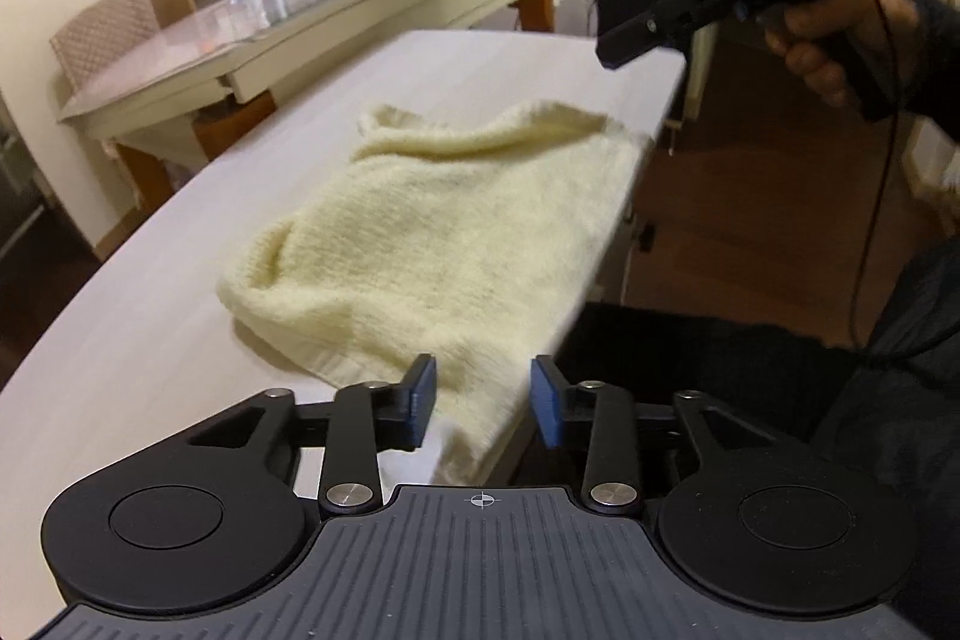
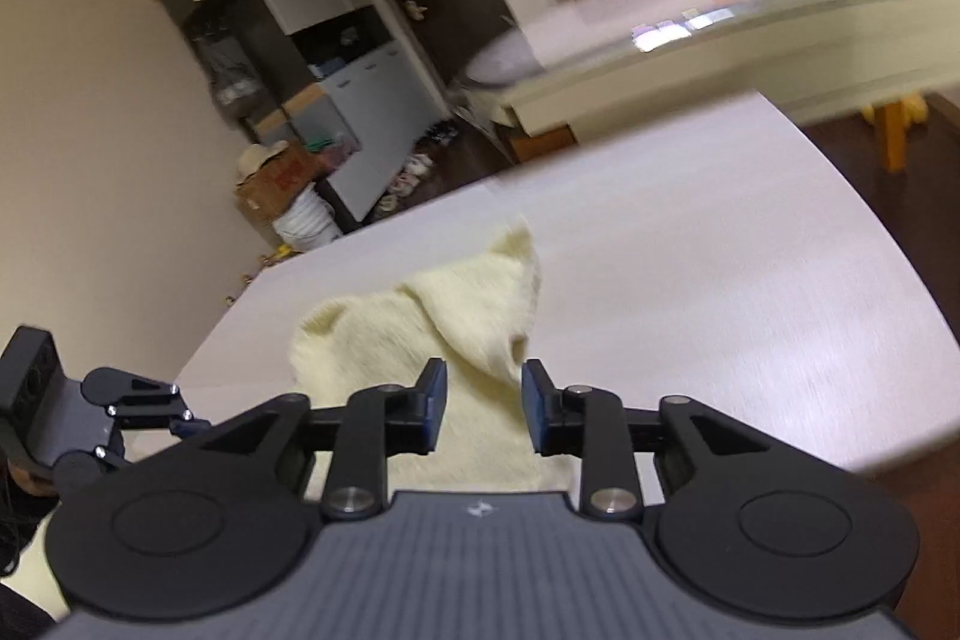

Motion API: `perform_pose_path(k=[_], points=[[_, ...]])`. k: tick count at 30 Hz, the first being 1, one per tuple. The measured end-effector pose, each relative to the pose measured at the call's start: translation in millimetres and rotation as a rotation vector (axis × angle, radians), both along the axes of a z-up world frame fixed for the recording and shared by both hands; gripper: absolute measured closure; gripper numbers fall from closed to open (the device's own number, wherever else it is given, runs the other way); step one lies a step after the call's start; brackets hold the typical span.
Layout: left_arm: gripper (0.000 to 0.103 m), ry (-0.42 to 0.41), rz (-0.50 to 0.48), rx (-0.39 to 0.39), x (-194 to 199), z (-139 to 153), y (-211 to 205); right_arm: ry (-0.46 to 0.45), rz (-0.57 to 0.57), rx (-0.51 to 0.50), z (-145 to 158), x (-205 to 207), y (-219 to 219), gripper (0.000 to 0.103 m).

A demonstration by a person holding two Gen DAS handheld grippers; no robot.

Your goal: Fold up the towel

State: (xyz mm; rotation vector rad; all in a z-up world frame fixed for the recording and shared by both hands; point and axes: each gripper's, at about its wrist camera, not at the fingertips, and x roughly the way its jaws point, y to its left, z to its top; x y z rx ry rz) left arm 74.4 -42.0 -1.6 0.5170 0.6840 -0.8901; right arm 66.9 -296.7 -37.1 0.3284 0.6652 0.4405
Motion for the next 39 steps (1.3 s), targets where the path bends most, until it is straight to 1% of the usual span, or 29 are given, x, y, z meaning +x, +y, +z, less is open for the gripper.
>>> perform_pose_path(k=[2, 3, 5, 7, 8, 9, 11, 13, 17, 19, 22, 24, 26, 27, 29, 31, 32, 33, 34, 36, 37, 39], points=[[0.063, -0.021, 0.034, -0.008, 14.3, 10.7, 1.0, -0.012, 0.021, -0.02, 5.6, 10.9, 3.5, 0.061], [0.063, -0.022, 0.06, -0.02, 30.0, 16.6, 2.6, -0.022, 0.044, -0.03, 9.1, 19.7, 7.0, 0.061], [0.067, -0.015, 0.094, -0.036, 55.0, 23.6, 3.8, -0.036, 0.071, -0.052, 13.8, 32.3, 12.8, 0.061], [0.073, -0.006, 0.106, -0.042, 87.8, 27.2, 3.5, -0.049, 0.097, -0.074, 18.3, 44.6, 18.5, 0.057], [0.073, -0.002, 0.108, -0.039, 102.0, 26.9, 1.5, -0.053, 0.117, -0.09, 20.9, 58.7, 23.6, 0.057], [0.075, 0.006, 0.1, -0.028, 120.6, 25.3, -3.3, -0.054, 0.124, -0.097, 21.5, 65.0, 26.4, 0.056], [0.076, 0.018, 0.075, -0.012, 143.1, 22.1, -12.2, -0.05, 0.137, -0.111, 21.7, 78.1, 30.8, 0.055], [0.076, 0.057, 0.005, 0.016, 173.5, 13.1, -32.5, -0.042, 0.145, -0.124, 21.7, 89.6, 33.4, 0.053], [0.076, 0.083, -0.099, 0.068, 193.2, -1.0, -54.3, -0.02, 0.157, -0.148, 17.2, 108.2, 39.5, 0.051], [0.076, 0.116, -0.176, 0.099, 201.0, -9.7, -63.9, -0.009, 0.163, -0.156, 13.9, 114.5, 41.5, 0.05], [0.074, 0.142, -0.246, 0.134, 201.8, -17.7, -68.7, -0.001, 0.167, -0.172, 10.9, 118.5, 41.4, 0.049], [0.067, 0.154, -0.28, 0.161, 200.5, -21.1, -68.8, 0.004, 0.174, -0.18, 9.3, 123.4, 41.3, 0.047], [0.064, 0.17, -0.31, 0.182, 200.3, -25.0, -68.9, 0.006, 0.18, -0.184, 8.0, 126.4, 40.9, 0.046], [0.059, 0.175, -0.318, 0.19, 199.7, -26.5, -68.5, 0.005, 0.182, -0.188, 7.4, 129.2, 41.0, 0.045], [0.059, 0.172, -0.328, 0.193, 199.2, -27.1, -67.6, 0.001, 0.19, -0.199, 5.9, 137.7, 42.3, 0.044], [0.055, 0.168, -0.335, 0.197, 199.1, -27.0, -67.9, 0.002, 0.196, -0.208, 4.2, 143.1, 44.8, 0.04], [0.056, 0.165, -0.34, 0.2, 198.2, -26.6, -67.9, 0.001, 0.21, -0.223, 2.3, 148.1, 48.1, 0.039], [0.063, 0.174, -0.345, 0.202, 197.6, -26.0, -67.9, 0.001, 0.218, -0.231, 0.5, 151.0, 50.3, 0.038], [0.075, 0.188, -0.35, 0.202, 197.9, -25.3, -67.8, 0.002, 0.224, -0.238, -0.9, 153.0, 51.6, 0.038], [0.087, 0.215, -0.361, 0.204, 193.7, -23.9, -69.0, 0.006, 0.248, -0.275, -5.7, 159.2, 59.1, 0.038], [0.091, 0.209, -0.363, 0.208, 191.7, -23.3, -70.1, 0.008, 0.256, -0.282, -6.2, 160.5, 61.0, 0.038], [0.094, 0.17, -0.361, 0.222, 181.7, -22.1, -71.4, 0.015, 0.283, -0.304, -10.2, 168.2, 69.1, 0.038]])
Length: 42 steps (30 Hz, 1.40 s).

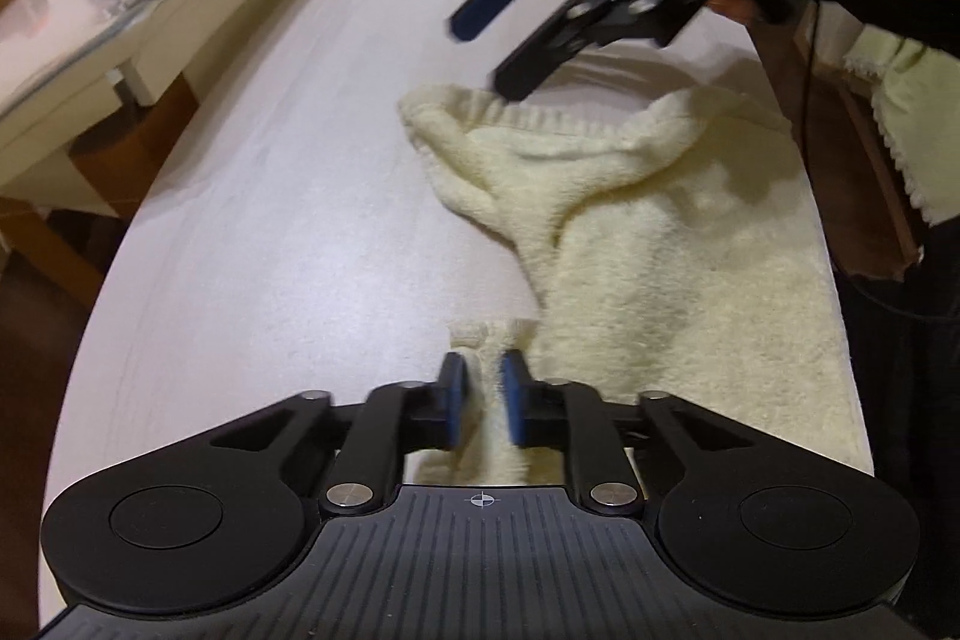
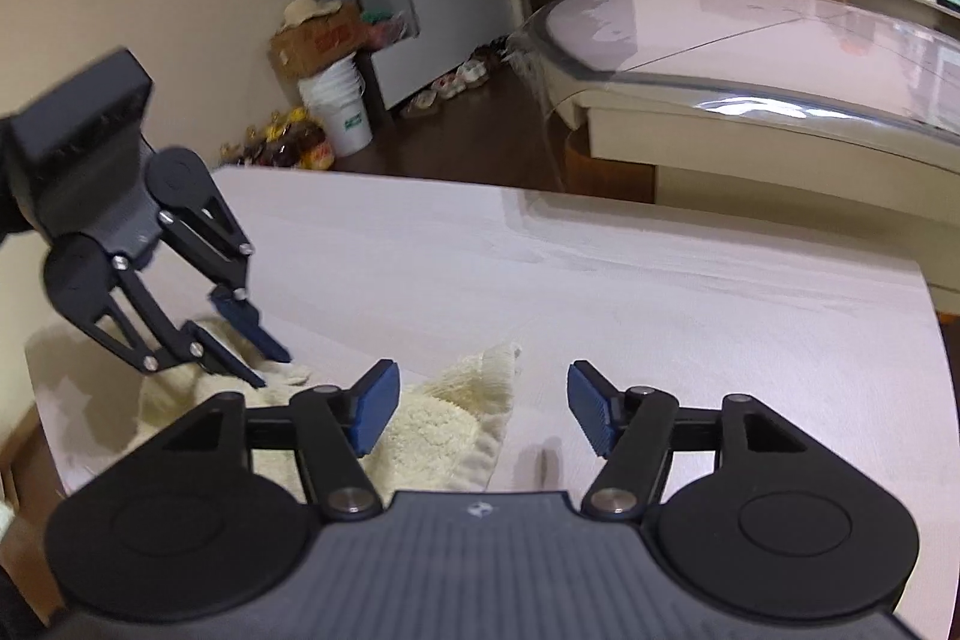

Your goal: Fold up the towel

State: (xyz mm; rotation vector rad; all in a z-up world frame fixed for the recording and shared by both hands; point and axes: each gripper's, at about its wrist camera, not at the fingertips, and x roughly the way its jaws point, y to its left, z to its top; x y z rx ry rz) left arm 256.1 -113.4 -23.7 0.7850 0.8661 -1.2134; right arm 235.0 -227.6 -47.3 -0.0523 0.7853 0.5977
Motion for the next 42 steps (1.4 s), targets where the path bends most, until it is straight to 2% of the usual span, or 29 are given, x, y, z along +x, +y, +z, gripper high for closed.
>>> perform_pose_path(k=[3, 5, 6, 7, 8, 9, 10, 13, 14, 18, 20, 24, 26, 28, 30, 31, 34, 36, 37, 39, 42], points=[[0.097, -0.068, 0.008, -0.024, -14.2, 0.7, 3.2, 0.021, 0.023, -0.011, -5.0, 7.7, 7.8, 0.04], [0.097, -0.106, 0.038, -0.06, -21.6, 3.4, 10.1, 0.035, 0.028, -0.021, -8.8, 12.8, 12.6, 0.047], [0.097, -0.124, 0.06, -0.081, -24.7, 6.0, 14.9, 0.041, 0.032, -0.025, -10.2, 14.1, 14.3, 0.054], [0.097, -0.14, 0.081, -0.097, -26.5, 8.5, 19.0, 0.048, 0.038, -0.029, -11.5, 15.2, 15.7, 0.068], [0.097, -0.155, 0.101, -0.111, -27.8, 11.0, 22.9, 0.052, 0.039, -0.038, -13.2, 16.3, 17.9, 0.075], [0.097, -0.175, 0.137, -0.13, -28.7, 15.0, 29.3, 0.054, 0.04, -0.039, -14.0, 16.3, 18.7, 0.09], [0.097, -0.204, 0.186, -0.152, -29.0, 20.1, 37.2, 0.055, 0.042, -0.039, -14.6, 16.1, 19.3, 0.098], [0.097, -0.287, 0.329, -0.203, -27.8, 32.1, 57.3, -0.009, 0.014, -0.044, -7.9, 6.5, 17.3, 0.098], [0.097, -0.319, 0.402, -0.224, -26.3, 36.1, 66.3, -0.072, -0.012, -0.049, -1.1, -2.7, 13.6, 0.098], [0.097, -0.38, 0.588, -0.266, -19.9, 36.3, 85.1, -0.194, -0.073, -0.094, 6.8, -17.9, 6.2, 0.098], [0.097, -0.365, 0.642, -0.277, -15.8, 31.6, 88.7, -0.171, -0.08, -0.072, 2.0, -13.4, 1.6, 0.098], [0.097, -0.342, 0.684, -0.241, -4.3, 8.4, 81.3, -0.121, -0.087, -0.071, -11.4, 2.1, 1.1, 0.095], [0.097, -0.336, 0.7, -0.239, -1.4, 3.2, 79.2, -0.128, -0.091, -0.093, -15.3, 5.1, 3.3, 0.088], [0.097, -0.34, 0.721, -0.231, 4.2, 0.2, 77.9, -0.15, -0.104, -0.121, -17.9, 6.3, 4.9, 0.076], [0.096, -0.349, 0.74, -0.228, 8.3, -1.2, 76.7, -0.192, -0.134, -0.166, -18.6, 6.6, 3.4, 0.07], [0.092, -0.351, 0.746, -0.222, 9.9, -2.3, 76.5, -0.201, -0.142, -0.179, -18.9, 7.9, 3.0, 0.067], [0.086, -0.352, 0.776, -0.201, 14.7, -8.0, 78.4, -0.207, -0.155, -0.18, -19.9, 11.1, 1.4, 0.062], [0.085, -0.323, 0.789, -0.218, 13.7, -7.6, 83.4, -0.209, -0.141, -0.159, -17.6, 11.1, 2.0, 0.057], [0.076, -0.308, 0.797, -0.239, 13.4, -5.7, 87.0, -0.207, -0.131, -0.152, -17.5, 11.6, 3.0, 0.051], [0.069, -0.278, 0.818, -0.281, 13.6, -1.8, 95.1, -0.202, -0.091, -0.146, -19.4, 12.4, 10.5, 0.049], [0.068, -0.267, 0.84, -0.31, 13.8, 2.5, 103.6, -0.2, -0.069, -0.191, -24.8, 18.7, 19.7, 0.049]])
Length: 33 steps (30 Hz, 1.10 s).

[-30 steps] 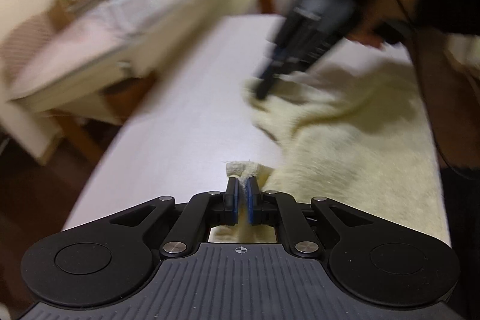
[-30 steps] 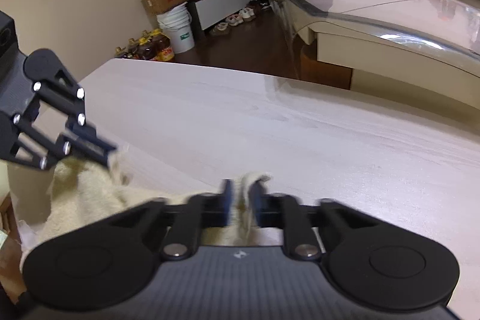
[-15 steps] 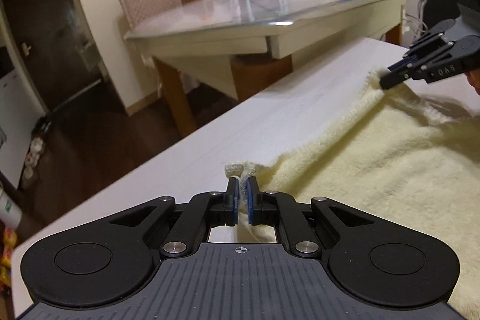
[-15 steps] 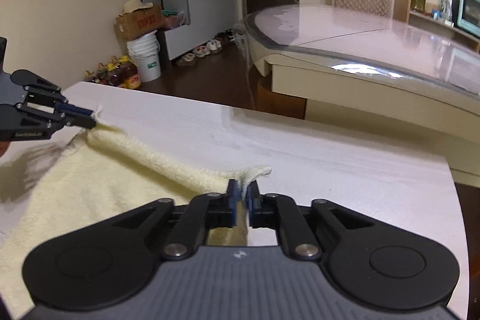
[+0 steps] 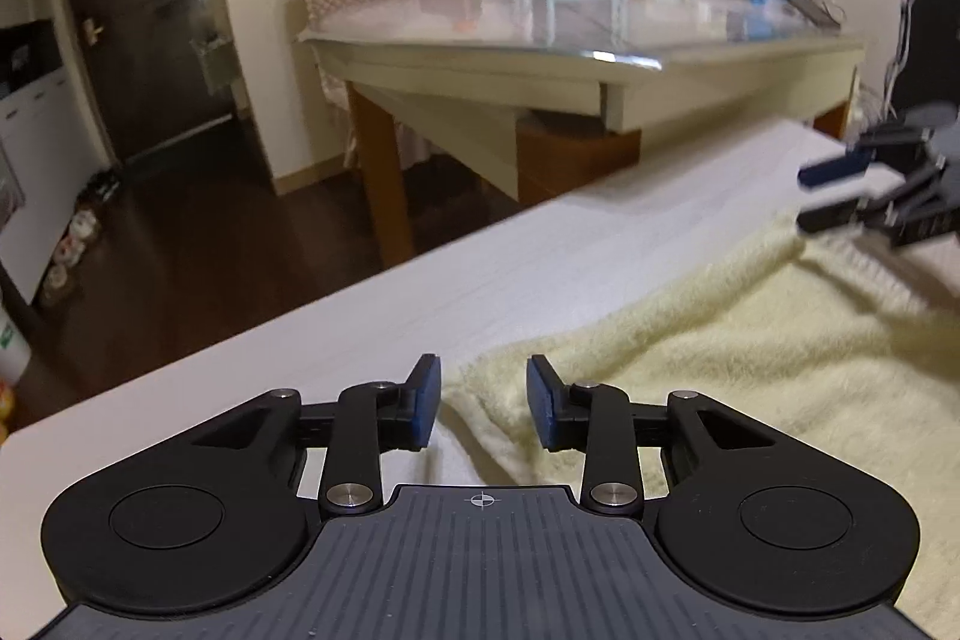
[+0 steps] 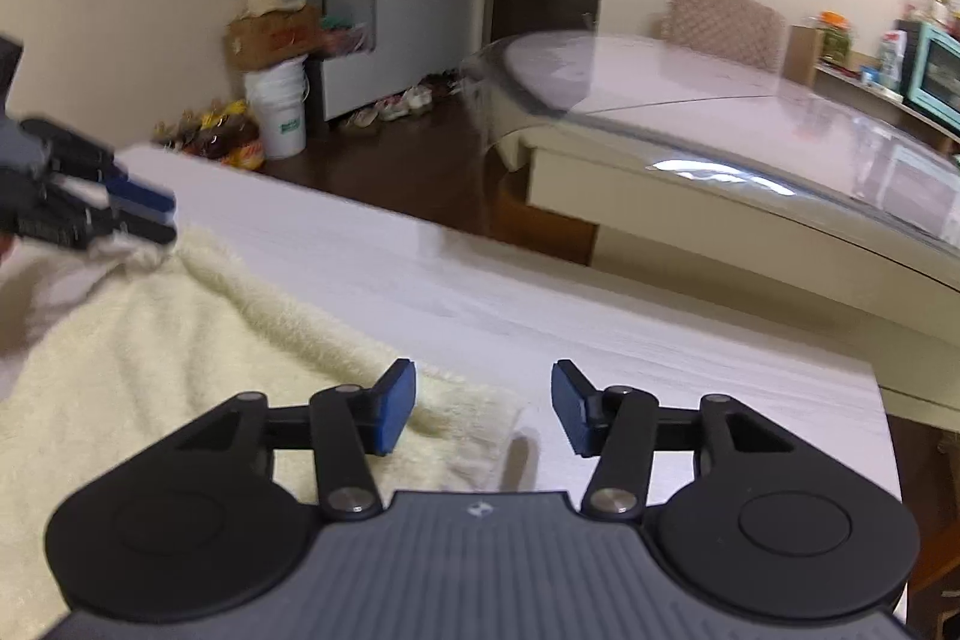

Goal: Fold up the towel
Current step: 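Release the towel edges and lift both grippers away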

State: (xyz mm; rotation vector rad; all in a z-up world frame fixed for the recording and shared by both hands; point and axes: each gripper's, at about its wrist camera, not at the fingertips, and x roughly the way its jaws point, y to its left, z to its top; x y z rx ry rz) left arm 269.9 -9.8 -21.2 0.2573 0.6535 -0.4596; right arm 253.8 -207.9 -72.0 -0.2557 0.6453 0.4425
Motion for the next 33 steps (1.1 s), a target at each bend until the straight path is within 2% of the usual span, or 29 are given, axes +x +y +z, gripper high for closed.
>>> perform_pose_path(k=[5, 7, 10, 15, 18, 21, 25, 28, 30, 32, 33], points=[[0.067, -0.002, 0.026, 0.057, 9.4, -5.7, -1.9, -0.014, -0.04, -0.085, -7.6, 13.7, 6.5, 0.047], [0.067, 0.011, 0.024, 0.075, 14.7, -12.5, -2.9, -0.012, -0.057, -0.06, -6.4, 15.7, 3.6, 0.045], [0.066, 0.016, 0.026, 0.07, 15.7, -15.8, -0.3, -0.023, -0.062, -0.018, -2.3, 12.9, -1.3, 0.044], [0.061, -0.003, 0.024, 0.047, 13.8, -13.9, 1.3, -0.045, -0.1, -0.056, -4.3, 17.4, -6.5, 0.039], [0.061, -0.012, -0.002, 0.101, 14.6, -18.1, -6.5, -0.016, -0.102, -0.082, -12.1, 24.2, -8.4, 0.038], [0.057, -0.035, -0.001, 0.141, 16.6, -18.6, -12.3, -0.029, -0.099, -0.108, -12.5, 25.9, -6.9, 0.034], [0.054, -0.057, 0.016, 0.188, 18.7, -19.8, -19.8, -0.054, -0.114, -0.128, -14.7, 30.0, -5.1, 0.024], [0.055, -0.062, 0.03, 0.214, 17.4, -18.4, -23.1, -0.041, -0.133, -0.082, -10.6, 31.0, -10.7, 0.029], [0.056, -0.067, 0.044, 0.192, 11.1, -12.4, -17.9, -0.046, -0.115, -0.029, 2.9, 15.3, -14.3, 0.029], [0.052, -0.076, 0.039, 0.158, -2.7, -1.7, -9.1, -0.051, -0.083, 0.004, 14.1, -3.4, -16.5, 0.027], [0.046, -0.075, 0.023, 0.142, -11.0, 2.3, -5.8, -0.048, -0.055, 0.024, 22.6, -22.3, -18.2, 0.026]])
